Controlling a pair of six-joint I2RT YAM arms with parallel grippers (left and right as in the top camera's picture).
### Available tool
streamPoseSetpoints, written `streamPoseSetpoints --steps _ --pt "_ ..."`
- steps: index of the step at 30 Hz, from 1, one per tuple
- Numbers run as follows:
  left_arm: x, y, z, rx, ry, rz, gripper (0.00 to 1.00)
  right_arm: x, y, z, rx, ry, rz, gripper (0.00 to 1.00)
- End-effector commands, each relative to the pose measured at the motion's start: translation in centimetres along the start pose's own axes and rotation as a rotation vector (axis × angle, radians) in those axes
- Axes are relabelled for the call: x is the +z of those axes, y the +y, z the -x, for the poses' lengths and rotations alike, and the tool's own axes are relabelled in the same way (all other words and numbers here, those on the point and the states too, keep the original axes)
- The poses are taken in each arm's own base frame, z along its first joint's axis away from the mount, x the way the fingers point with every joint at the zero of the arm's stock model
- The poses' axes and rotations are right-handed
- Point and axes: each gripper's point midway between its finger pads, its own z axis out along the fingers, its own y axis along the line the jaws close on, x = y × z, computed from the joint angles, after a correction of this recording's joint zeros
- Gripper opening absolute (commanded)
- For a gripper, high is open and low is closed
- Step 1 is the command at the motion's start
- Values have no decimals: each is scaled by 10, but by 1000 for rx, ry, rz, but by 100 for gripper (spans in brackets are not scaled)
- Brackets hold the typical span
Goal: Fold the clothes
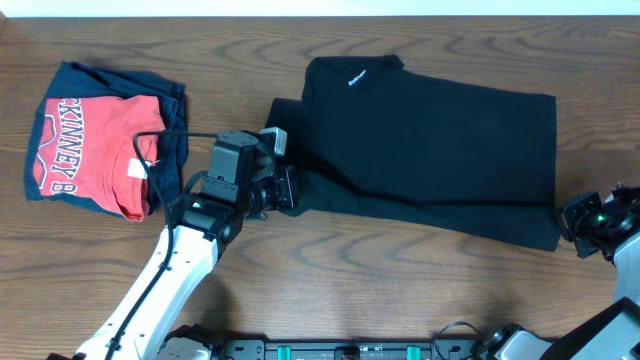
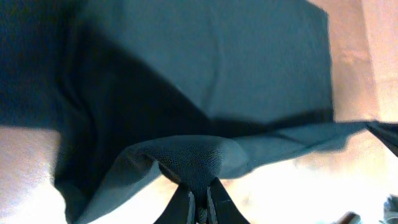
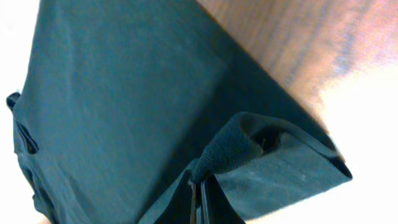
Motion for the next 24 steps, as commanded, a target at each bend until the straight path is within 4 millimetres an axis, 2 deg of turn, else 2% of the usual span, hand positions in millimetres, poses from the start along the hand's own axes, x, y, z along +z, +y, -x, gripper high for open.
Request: streamPoseSetpoints --steps 1,7,14,24 --pt "-6 10 26 24 -115 86 6 2 16 4 -34 -8 36 1" --pt "-4 6 43 80 -177 72 6 9 31 12 -81 -55 46 1" --pt "12 11 51 111 -189 72 6 21 42 19 -116 -108 17 1" --pt "41 23 59 121 -198 73 6 55 58 28 -172 -123 58 1"
